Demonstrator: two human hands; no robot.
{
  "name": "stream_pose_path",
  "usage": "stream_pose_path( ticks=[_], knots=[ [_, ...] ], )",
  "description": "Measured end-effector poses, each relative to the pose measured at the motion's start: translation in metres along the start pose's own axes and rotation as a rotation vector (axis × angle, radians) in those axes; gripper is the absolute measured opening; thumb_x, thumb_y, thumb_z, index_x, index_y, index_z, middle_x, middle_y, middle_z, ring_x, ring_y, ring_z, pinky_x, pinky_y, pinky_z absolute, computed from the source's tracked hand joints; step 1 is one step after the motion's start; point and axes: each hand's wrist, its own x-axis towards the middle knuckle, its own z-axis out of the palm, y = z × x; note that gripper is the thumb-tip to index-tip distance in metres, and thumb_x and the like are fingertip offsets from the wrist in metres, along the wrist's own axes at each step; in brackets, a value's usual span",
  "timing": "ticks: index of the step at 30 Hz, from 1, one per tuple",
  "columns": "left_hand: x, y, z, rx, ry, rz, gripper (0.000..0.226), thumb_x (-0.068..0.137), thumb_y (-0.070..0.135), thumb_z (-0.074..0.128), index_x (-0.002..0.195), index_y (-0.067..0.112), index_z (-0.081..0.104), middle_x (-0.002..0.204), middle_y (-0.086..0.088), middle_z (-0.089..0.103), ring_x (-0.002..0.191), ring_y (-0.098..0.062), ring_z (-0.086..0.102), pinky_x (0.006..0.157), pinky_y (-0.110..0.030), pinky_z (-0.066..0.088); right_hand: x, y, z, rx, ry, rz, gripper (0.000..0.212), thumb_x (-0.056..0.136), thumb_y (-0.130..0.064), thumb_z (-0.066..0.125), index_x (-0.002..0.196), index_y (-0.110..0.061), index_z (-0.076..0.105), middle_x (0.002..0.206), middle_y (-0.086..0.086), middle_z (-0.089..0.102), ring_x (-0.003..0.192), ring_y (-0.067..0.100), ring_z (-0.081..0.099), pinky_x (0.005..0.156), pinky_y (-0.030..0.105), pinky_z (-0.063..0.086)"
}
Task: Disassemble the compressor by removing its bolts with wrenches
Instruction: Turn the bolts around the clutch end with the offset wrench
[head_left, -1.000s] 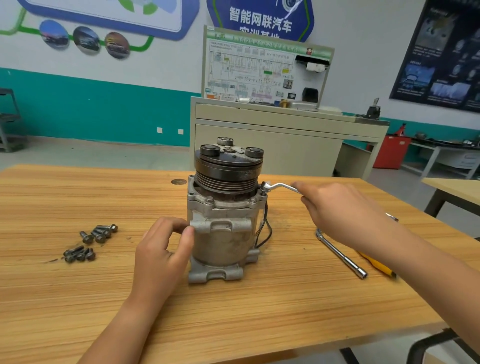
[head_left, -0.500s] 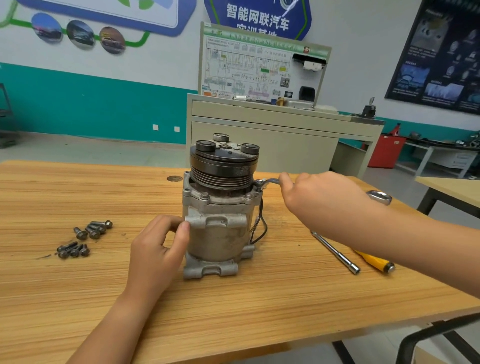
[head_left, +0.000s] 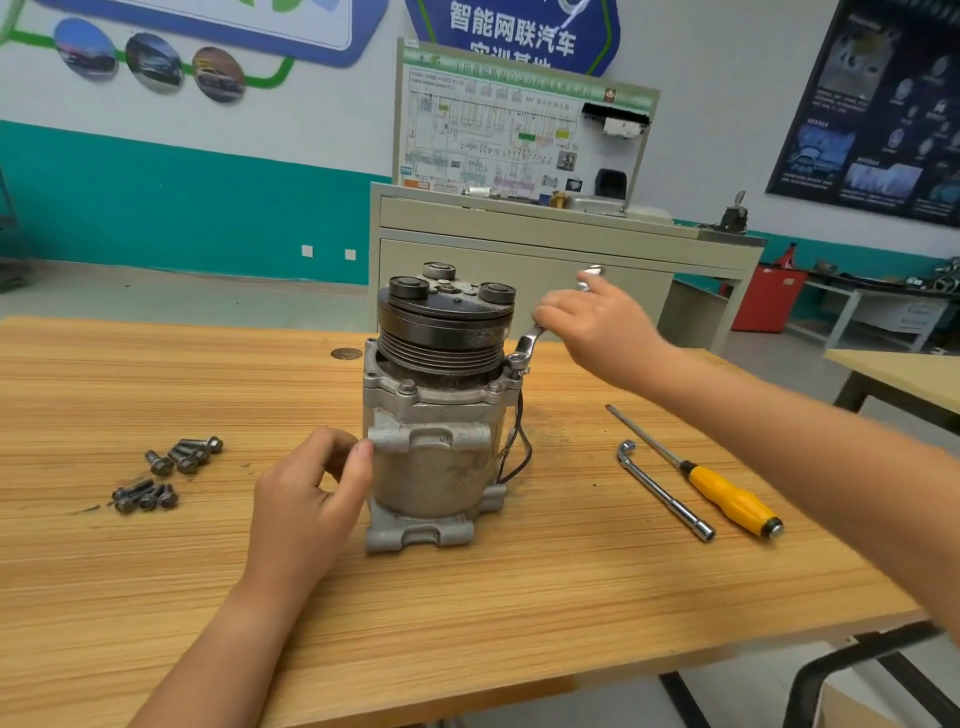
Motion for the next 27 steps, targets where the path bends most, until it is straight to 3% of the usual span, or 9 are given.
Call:
stream_pose_path(
  ticks=[4, 6, 8, 10, 12, 14, 16, 22, 27],
  knots=[
    [-0.001, -0.001, -0.001, 0.012, 0.002, 0.011, 0.018, 0.085, 0.039, 0.043, 0.068, 0.033, 0.047, 0.065, 0.005, 0.057, 0.065, 0.001, 0.053, 0.058, -0.009, 0.036, 0.007, -0.03, 0.027, 0.203, 0.12, 0.159, 0.024, 0.066, 0.02, 0.058, 0.083, 0.006, 0.068, 0.077, 0.018, 0.07, 0.066, 0.03, 0.068, 0.08, 0.055, 0.048],
    [-0.001, -0.001, -0.001, 0.006, 0.006, 0.002, 0.016, 0.084, 0.038, 0.043, 0.07, 0.034, 0.047, 0.056, 0.009, 0.055, 0.064, 0.001, 0.054, 0.057, -0.01, 0.036, 0.007, -0.036, 0.028, 0.259, 0.112, 0.245, 0.026, 0.068, 0.016, 0.057, 0.089, 0.007, 0.068, 0.073, 0.019, 0.069, 0.061, 0.033, 0.066, 0.072, 0.052, 0.052],
    [-0.001, -0.001, -0.001, -0.007, 0.001, -0.006, 0.014, 0.084, 0.038, 0.042, 0.071, 0.036, 0.047, 0.058, 0.009, 0.056, 0.063, 0.003, 0.054, 0.057, -0.008, 0.037, -0.001, -0.034, 0.022, 0.289, 0.097, 0.35, 0.023, 0.081, 0.006, 0.058, 0.103, 0.004, 0.065, 0.074, 0.019, 0.068, 0.062, 0.034, 0.064, 0.06, 0.042, 0.053],
    [-0.001, -0.001, -0.001, -0.017, -0.002, -0.009, 0.013, 0.084, 0.039, 0.042, 0.072, 0.036, 0.047, 0.071, 0.012, 0.061, 0.064, 0.004, 0.054, 0.058, -0.007, 0.037, -0.01, -0.03, 0.006, 0.356, 0.043, 0.498, 0.027, 0.095, -0.01, 0.048, 0.119, -0.001, 0.055, 0.074, 0.013, 0.062, 0.066, 0.03, 0.06, 0.055, 0.034, 0.043],
    [-0.001, -0.001, 0.0, -0.025, -0.005, -0.012, 0.014, 0.084, 0.04, 0.041, 0.073, 0.036, 0.048, 0.074, 0.011, 0.061, 0.065, 0.003, 0.055, 0.058, -0.007, 0.037, -0.019, -0.026, -0.011, 0.382, 0.036, 0.567, 0.027, 0.098, -0.017, 0.041, 0.119, -0.004, 0.051, 0.07, 0.004, 0.052, 0.063, 0.026, 0.053, 0.054, 0.031, 0.036],
    [-0.001, 0.0, 0.0, -0.028, -0.003, -0.013, 0.015, 0.084, 0.039, 0.041, 0.073, 0.034, 0.049, 0.06, 0.005, 0.057, 0.065, 0.001, 0.056, 0.058, -0.007, 0.037, -0.028, -0.027, -0.028, 0.262, -0.05, 0.556, 0.019, 0.098, -0.021, 0.038, 0.102, -0.008, 0.052, 0.064, -0.001, 0.044, 0.057, 0.026, 0.046, 0.053, 0.031, 0.032],
    [-0.001, 0.001, 0.0, -0.025, -0.003, -0.013, 0.019, 0.084, 0.039, 0.04, 0.073, 0.029, 0.051, 0.059, 0.01, 0.056, 0.065, 0.001, 0.055, 0.058, -0.007, 0.037, -0.035, -0.032, -0.044, 0.094, -0.249, 0.53, 0.013, 0.098, -0.021, 0.037, 0.091, -0.013, 0.044, 0.057, -0.004, 0.035, 0.052, 0.023, 0.038, 0.048, 0.03, 0.024],
    [-0.001, 0.002, 0.0, -0.031, -0.011, -0.027, 0.024, 0.084, 0.04, 0.04, 0.073, 0.024, 0.053, 0.063, 0.002, 0.058, 0.064, -0.001, 0.055, 0.056, -0.009, 0.037, -0.034, -0.053, -0.073, -0.032, -0.525, 0.457, 0.008, 0.093, -0.009, 0.04, 0.088, -0.015, 0.04, 0.058, -0.003, 0.031, 0.048, 0.014, 0.028, 0.041, 0.027, 0.016],
    [-0.001, 0.003, 0.0, -0.033, -0.009, -0.026, 0.024, 0.084, 0.039, 0.04, 0.072, 0.023, 0.054, 0.059, 0.01, 0.056, 0.066, -0.004, 0.056, 0.056, -0.011, 0.038, -0.016, -0.066, -0.097, -0.134, -0.693, 0.324, 0.016, 0.089, 0.001, 0.042, 0.087, -0.013, 0.035, 0.059, -0.002, 0.027, 0.049, 0.015, 0.029, 0.041, 0.025, 0.023]
  ],
)
